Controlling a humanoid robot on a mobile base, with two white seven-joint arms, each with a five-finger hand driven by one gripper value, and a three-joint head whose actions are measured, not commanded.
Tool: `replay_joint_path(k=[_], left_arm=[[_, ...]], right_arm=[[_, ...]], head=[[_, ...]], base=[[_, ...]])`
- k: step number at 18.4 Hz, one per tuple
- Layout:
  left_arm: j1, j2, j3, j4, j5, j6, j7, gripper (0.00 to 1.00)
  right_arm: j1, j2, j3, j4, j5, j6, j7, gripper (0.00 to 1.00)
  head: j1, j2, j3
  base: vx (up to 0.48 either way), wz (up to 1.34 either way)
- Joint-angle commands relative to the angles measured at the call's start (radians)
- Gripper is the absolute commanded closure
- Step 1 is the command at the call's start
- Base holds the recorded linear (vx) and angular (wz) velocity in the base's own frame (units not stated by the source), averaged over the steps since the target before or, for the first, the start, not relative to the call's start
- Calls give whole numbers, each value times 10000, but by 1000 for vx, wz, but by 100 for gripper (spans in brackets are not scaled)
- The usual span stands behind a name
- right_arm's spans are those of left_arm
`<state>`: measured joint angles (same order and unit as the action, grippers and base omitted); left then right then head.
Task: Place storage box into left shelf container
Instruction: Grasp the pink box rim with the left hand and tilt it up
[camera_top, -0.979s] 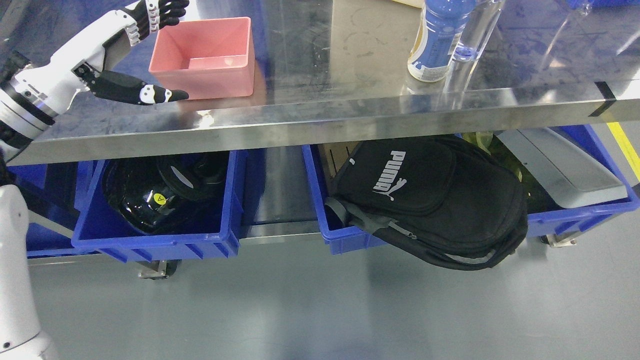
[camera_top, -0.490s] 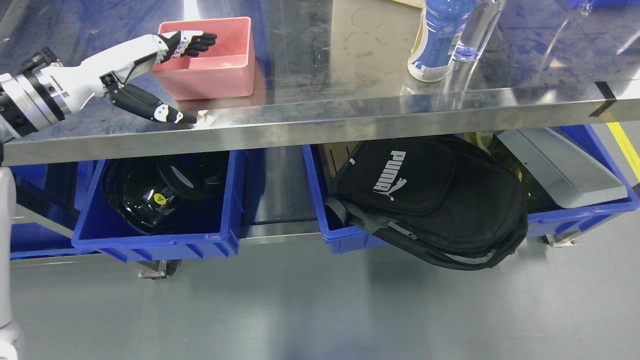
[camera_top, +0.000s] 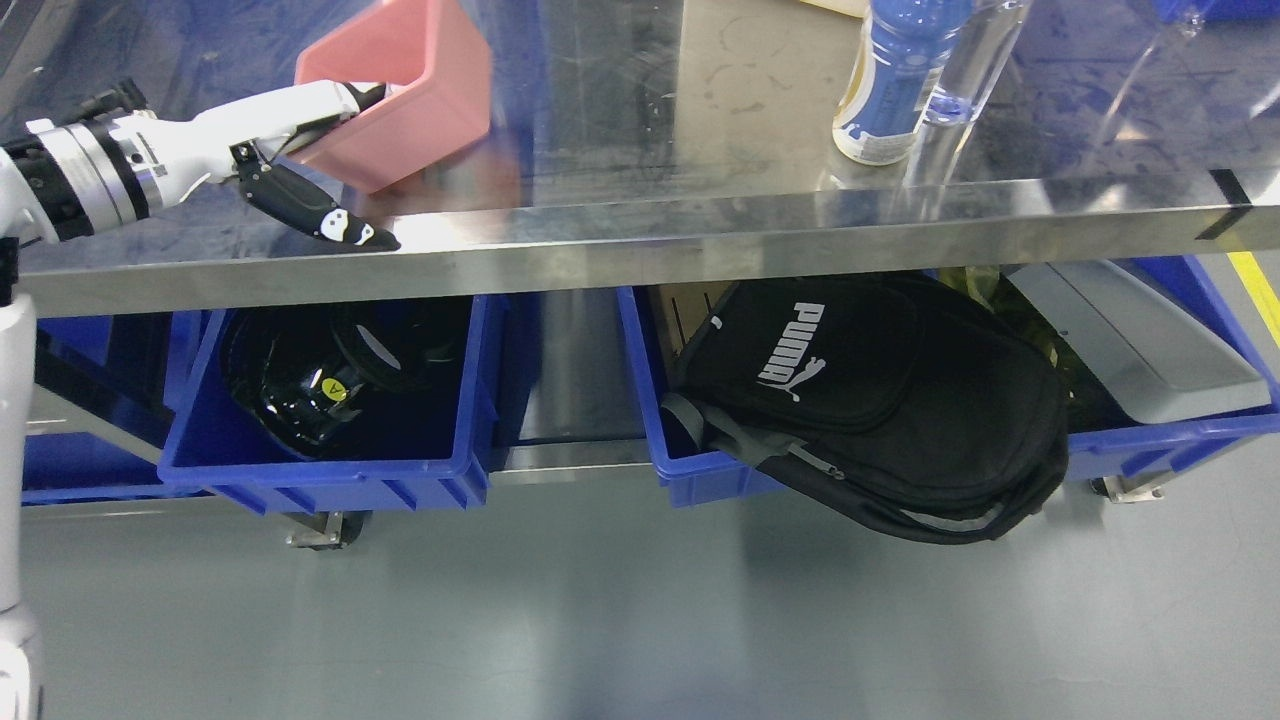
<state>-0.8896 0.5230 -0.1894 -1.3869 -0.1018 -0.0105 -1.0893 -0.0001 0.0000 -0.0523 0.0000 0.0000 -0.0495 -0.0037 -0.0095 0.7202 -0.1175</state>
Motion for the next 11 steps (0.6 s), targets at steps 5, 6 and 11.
replay_joint_path(k=[5,6,11], left_arm=[[-431,-1638,403,1581,-332,-171,-136,68],[-400,-1823,756,1581,-332,-323,-364,81],[-79,-3157,2934,1996,171,-938,-781,100]], right_arm=[[-30,-175,-14,-174,-215,4,7,0],[-30,-175,1,-174,-215,4,7,0],[-30,-175,1,-174,-215,4,22,0]], head=[[0,0,0],[0,0,0],[0,0,0]], base=[[-4,30],[4,54],[0,49]])
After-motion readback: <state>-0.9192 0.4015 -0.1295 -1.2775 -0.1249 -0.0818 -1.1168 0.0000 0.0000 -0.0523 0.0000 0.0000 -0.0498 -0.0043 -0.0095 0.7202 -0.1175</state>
